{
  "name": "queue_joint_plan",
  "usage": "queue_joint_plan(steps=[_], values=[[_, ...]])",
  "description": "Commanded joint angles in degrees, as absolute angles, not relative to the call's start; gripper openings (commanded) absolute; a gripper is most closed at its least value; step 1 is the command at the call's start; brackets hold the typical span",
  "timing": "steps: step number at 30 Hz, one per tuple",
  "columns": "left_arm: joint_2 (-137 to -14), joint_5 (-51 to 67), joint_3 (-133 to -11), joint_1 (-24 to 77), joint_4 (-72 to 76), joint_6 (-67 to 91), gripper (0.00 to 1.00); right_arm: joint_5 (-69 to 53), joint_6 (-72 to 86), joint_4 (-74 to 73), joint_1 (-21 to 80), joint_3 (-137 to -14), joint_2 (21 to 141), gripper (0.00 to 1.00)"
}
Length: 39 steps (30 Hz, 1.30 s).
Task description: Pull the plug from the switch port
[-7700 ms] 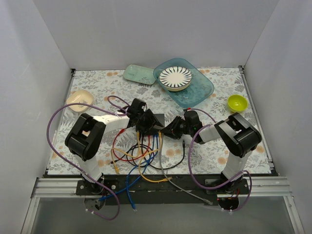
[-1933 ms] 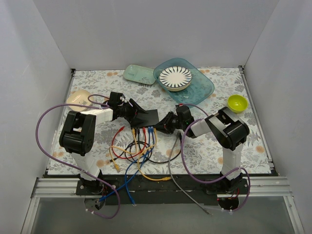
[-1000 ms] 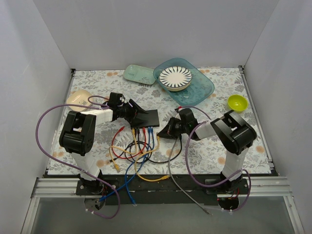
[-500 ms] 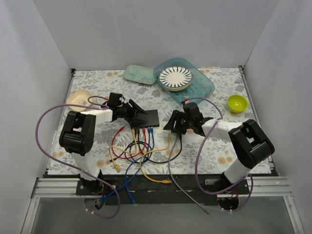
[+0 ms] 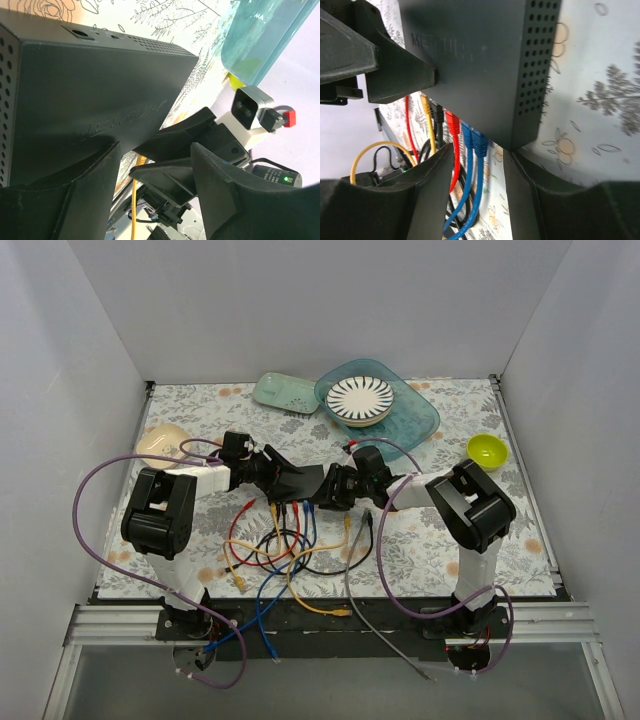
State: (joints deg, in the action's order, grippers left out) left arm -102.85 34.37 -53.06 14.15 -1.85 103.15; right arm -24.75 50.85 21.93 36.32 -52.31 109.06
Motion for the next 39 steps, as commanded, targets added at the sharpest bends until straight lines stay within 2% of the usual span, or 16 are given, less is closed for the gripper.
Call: queue_joint_plan(steps=[1,6,12,23,39], values=[[-104.06,29.62,-49.92,14.33,-8.09,101.07,0.59,-27.07,54.75,26.54,37.09,-52.73,111.88,0.52],[-103.8,29.71,-49.66,14.24,-8.0,101.08,0.59,-25.58,57.56,27.77,37.09,-53.96,113.91,0.5],[-103.62,29.88,-49.66,14.24,-8.0,101.16,0.59,-23.12,66.08,35.32,36.48,-49.94,114.34,0.4],[-103.54,30.06,-48.96,14.24,-7.82,101.07,0.59,-20.31,76.89,45.78,36.04,-44.92,114.79,0.41],[-103.01,30.06,-48.34,14.24,-7.65,101.07,0.59,-19.07,78.57,42.45,36.12,-45.71,115.58,0.26]])
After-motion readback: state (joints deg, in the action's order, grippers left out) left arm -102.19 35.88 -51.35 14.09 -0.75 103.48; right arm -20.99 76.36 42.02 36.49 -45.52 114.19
